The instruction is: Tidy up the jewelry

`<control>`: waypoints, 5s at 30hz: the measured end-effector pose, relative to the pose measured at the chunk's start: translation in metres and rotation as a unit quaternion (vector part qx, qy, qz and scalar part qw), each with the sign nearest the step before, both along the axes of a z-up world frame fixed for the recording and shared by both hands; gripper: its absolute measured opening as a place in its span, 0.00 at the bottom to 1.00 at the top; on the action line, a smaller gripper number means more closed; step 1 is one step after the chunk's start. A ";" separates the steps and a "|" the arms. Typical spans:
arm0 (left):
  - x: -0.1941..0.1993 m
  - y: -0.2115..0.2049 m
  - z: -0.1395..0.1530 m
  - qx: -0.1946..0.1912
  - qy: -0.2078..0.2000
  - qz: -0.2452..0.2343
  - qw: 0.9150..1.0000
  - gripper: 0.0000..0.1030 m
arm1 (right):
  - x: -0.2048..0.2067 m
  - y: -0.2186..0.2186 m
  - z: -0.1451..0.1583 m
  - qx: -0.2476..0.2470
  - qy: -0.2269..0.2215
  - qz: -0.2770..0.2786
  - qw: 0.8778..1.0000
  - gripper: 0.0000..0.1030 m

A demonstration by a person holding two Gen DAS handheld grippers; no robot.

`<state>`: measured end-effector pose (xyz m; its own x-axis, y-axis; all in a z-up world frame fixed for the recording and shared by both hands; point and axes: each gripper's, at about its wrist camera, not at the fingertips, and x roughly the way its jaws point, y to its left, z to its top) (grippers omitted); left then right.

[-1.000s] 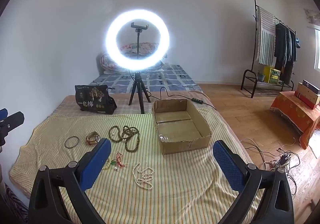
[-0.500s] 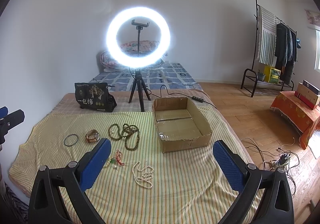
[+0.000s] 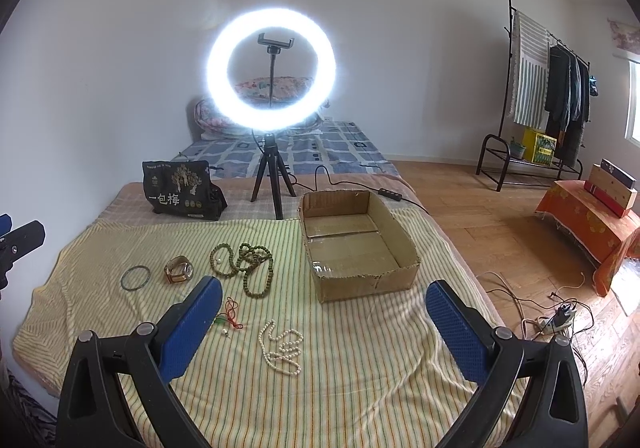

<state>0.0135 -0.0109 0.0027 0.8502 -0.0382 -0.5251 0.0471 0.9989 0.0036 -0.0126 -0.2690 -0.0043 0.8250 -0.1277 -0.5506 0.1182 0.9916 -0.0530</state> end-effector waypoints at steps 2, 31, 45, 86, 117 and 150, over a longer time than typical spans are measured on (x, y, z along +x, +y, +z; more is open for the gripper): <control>0.004 0.002 -0.001 0.000 0.003 0.000 1.000 1.00 | 0.001 0.000 -0.001 0.002 -0.006 -0.002 1.000 1.00; 0.085 0.060 -0.027 0.002 0.073 0.005 0.997 1.00 | 0.016 -0.021 -0.020 0.020 0.035 -0.023 0.999 1.00; 0.107 0.098 -0.045 -0.016 0.080 0.001 0.997 1.00 | 0.063 -0.030 -0.037 0.024 0.064 0.067 0.995 1.00; 0.164 -0.005 -0.161 -0.086 0.284 -0.121 0.947 0.54 | 0.123 0.004 -0.173 0.035 0.271 0.137 0.952 0.85; 0.181 -0.038 -0.211 -0.037 0.340 -0.135 0.930 0.37 | 0.133 0.007 -0.195 0.019 0.283 0.144 0.948 0.82; 0.178 -0.026 -0.178 -0.053 0.281 -0.123 0.950 0.05 | 0.138 0.013 -0.167 0.041 0.253 0.190 0.948 0.01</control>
